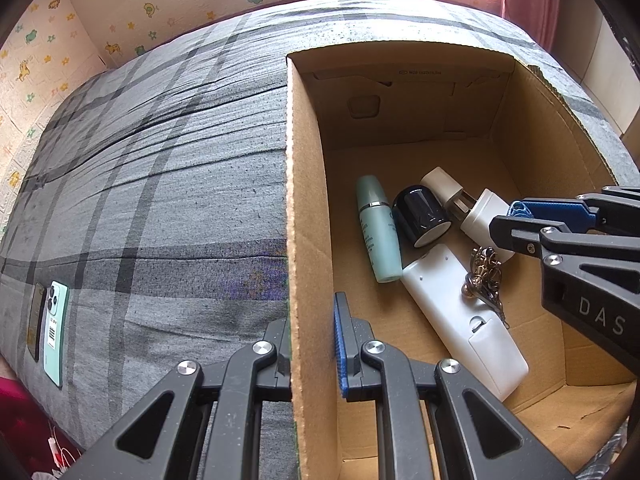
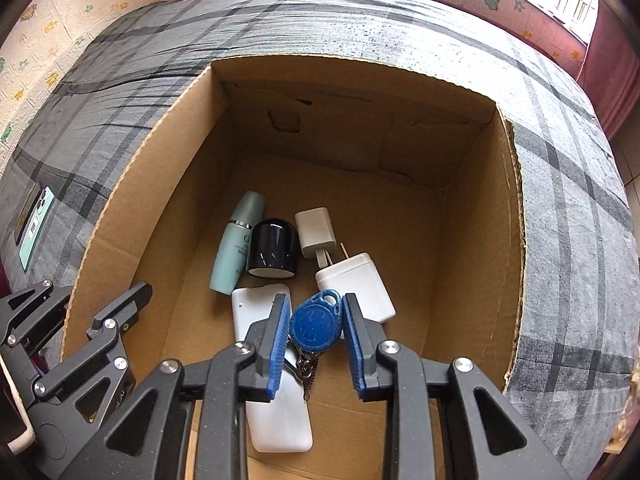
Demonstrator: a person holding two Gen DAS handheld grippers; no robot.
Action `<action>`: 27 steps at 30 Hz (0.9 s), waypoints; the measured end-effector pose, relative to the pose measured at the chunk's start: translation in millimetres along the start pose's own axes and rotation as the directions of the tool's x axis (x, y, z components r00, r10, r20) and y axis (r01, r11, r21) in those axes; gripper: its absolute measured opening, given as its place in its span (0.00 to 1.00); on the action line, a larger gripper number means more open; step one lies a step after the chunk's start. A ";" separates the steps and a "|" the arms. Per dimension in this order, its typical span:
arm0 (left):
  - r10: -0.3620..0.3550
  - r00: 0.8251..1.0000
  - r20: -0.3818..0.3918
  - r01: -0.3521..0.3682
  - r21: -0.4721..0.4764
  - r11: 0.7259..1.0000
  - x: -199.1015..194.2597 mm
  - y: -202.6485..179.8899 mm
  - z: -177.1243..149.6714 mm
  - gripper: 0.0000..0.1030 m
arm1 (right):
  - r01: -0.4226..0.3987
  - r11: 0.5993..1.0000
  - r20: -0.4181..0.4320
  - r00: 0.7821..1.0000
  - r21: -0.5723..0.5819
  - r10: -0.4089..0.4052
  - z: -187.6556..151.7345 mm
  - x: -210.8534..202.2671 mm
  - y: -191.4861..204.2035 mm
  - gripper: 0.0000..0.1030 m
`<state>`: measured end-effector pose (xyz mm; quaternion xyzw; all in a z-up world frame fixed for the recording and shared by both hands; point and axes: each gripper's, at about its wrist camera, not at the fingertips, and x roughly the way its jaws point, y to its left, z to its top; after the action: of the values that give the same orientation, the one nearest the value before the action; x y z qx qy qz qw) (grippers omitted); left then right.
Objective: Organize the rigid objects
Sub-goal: 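Open the right tool to drop the fob among the items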
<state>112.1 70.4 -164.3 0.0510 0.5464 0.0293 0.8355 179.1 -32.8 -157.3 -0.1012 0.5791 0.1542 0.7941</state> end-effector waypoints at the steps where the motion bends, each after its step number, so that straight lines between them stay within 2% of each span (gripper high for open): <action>1: 0.000 1.000 0.001 0.000 0.000 1.000 -0.1 -0.1 -0.2 0.14 | -0.002 1.000 0.001 1.000 0.001 0.002 -0.1 -0.2 -0.2 0.28; 3: -0.002 1.000 0.000 0.002 0.000 1.000 -0.5 0.1 -0.3 0.14 | -0.004 1.000 0.008 1.000 0.003 0.004 -0.8 -2.1 0.1 0.31; 5: -0.001 1.000 0.000 0.001 0.000 1.000 -0.5 -0.1 -0.3 0.14 | -0.007 1.000 0.018 1.000 0.002 0.007 -1.3 -5.2 0.2 0.44; 9: 0.000 1.000 0.001 0.000 0.000 1.000 -0.7 0.0 -0.5 0.14 | 0.009 1.000 0.044 0.999 -0.001 -0.009 -3.3 -15.6 1.2 0.56; 11: -0.002 1.000 0.001 0.002 -0.001 1.000 -0.9 0.1 -0.5 0.14 | 0.013 1.000 0.053 0.999 0.001 -0.013 -3.9 -20.2 0.7 0.68; 15: -0.002 1.000 0.002 0.002 -0.001 1.000 -1.5 0.1 -0.8 0.14 | 0.034 0.999 0.077 0.996 0.003 -0.034 -7.1 -31.8 -0.1 0.76; 20: -0.001 1.000 0.000 0.001 0.000 1.000 -2.0 0.5 0.1 0.14 | 0.052 0.998 0.103 0.993 0.021 -0.054 -11.3 -49.1 -6.7 0.91; 27: 0.003 1.000 -0.002 -0.003 0.002 1.000 -1.6 -0.4 1.1 0.14 | 0.081 0.994 0.106 0.990 0.069 -0.088 -15.5 -65.0 -17.7 0.96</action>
<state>112.5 69.8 -162.4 0.0525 0.5471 0.0299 0.8349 153.4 -62.8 -100.7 -0.0913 0.5347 0.1072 0.8332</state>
